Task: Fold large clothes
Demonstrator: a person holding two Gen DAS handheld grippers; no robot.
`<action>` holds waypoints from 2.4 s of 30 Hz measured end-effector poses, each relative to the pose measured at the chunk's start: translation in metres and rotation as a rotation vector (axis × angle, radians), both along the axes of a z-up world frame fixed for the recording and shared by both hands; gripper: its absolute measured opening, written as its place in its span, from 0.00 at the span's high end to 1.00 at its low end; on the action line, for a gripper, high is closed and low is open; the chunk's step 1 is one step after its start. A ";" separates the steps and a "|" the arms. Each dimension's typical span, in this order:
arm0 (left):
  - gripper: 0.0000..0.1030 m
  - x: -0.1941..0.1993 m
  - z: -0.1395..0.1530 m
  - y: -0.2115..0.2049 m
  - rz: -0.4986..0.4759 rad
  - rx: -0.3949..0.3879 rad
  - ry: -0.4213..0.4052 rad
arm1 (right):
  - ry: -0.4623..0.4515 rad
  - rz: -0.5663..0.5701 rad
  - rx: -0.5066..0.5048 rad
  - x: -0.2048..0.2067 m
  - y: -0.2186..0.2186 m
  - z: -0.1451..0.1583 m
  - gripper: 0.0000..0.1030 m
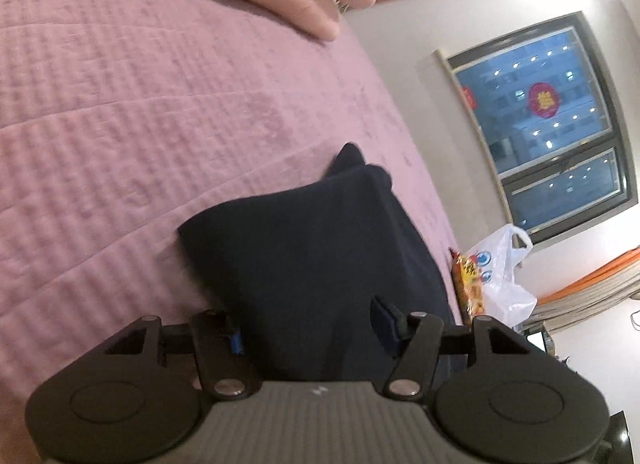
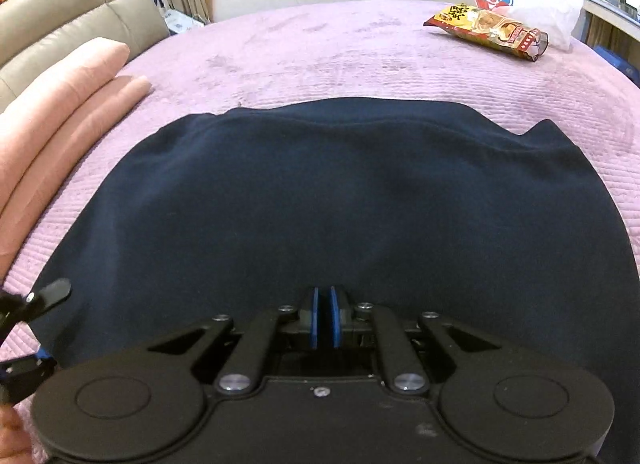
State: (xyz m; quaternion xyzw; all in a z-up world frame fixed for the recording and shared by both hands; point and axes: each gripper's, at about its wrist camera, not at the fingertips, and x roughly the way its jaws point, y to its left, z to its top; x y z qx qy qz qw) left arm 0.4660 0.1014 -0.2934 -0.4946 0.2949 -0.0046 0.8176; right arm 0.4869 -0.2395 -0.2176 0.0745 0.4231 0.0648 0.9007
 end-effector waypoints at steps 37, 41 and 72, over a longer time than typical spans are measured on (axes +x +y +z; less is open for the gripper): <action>0.89 0.035 0.054 -0.317 -1.048 0.556 -0.308 | 0.022 -0.466 0.274 -0.084 -0.215 0.003 0.83; 0.88 0.026 0.065 -0.327 -0.974 0.569 -0.307 | -0.029 -0.393 0.268 -0.060 -0.246 0.022 0.55; 0.84 -0.004 0.065 -0.361 -1.089 0.699 -0.337 | 0.082 -0.135 0.533 0.099 -0.278 -0.009 0.62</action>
